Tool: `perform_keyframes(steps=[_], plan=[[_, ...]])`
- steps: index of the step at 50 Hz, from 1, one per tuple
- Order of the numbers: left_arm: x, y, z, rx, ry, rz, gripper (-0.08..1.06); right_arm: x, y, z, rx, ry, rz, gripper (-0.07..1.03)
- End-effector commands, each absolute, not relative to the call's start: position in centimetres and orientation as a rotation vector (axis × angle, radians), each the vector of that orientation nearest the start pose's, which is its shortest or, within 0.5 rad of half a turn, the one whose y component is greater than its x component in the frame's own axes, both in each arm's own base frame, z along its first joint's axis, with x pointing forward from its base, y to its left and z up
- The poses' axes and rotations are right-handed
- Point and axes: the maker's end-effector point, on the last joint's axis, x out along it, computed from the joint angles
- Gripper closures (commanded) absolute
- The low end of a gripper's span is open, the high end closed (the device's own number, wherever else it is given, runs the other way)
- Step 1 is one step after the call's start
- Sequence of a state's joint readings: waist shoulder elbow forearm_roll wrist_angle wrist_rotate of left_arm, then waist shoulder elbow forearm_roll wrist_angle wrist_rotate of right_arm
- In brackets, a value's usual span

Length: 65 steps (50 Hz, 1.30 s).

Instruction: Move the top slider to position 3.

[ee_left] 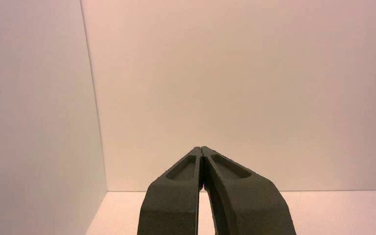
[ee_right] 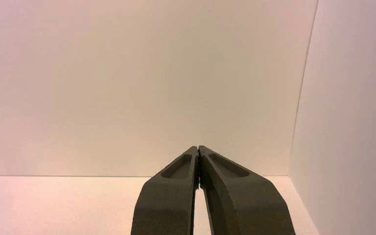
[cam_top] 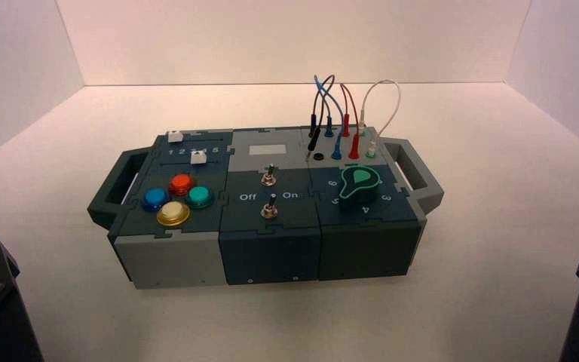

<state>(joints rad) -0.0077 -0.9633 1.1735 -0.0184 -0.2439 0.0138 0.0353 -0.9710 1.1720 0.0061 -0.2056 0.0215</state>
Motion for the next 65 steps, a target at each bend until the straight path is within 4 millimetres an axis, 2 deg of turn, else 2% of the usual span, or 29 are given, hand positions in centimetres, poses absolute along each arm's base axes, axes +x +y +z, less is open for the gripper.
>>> perform_keyframes(steps=[1, 18, 26, 36, 46, 54, 65], plan=[[26.0, -0.1, 30.0, -0.003, -0.049, -0.003, 1.01, 25.9, 0.8, 30.2, 0.031, -0.039, 0.032, 0.99], [26.2, -0.1, 29.7, 0.002, -0.028, -0.003, 1.01, 25.9, 1.1, 29.8, 0.034, -0.015, 0.041, 0.99], [26.6, -0.2, 29.1, 0.002, 0.025, -0.006, 1.01, 25.9, 2.2, 29.3, 0.035, 0.044, 0.082, 0.99], [27.8, -0.4, 27.4, 0.003, 0.16, -0.016, 1.01, 26.1, 5.7, 27.8, 0.04, 0.17, 0.209, 0.99], [28.7, -1.4, 25.2, 0.006, 0.322, -0.049, 1.01, 26.7, 9.2, 25.0, 0.049, 0.371, 0.312, 0.99], [28.5, -1.9, 23.7, 0.012, 0.434, -0.066, 1.01, 26.6, 12.4, 22.9, 0.027, 0.509, 0.403, 0.99], [27.6, -2.3, 21.7, 0.027, 0.644, -0.085, 1.01, 27.4, 15.0, 20.0, 0.001, 0.683, 0.447, 0.99]])
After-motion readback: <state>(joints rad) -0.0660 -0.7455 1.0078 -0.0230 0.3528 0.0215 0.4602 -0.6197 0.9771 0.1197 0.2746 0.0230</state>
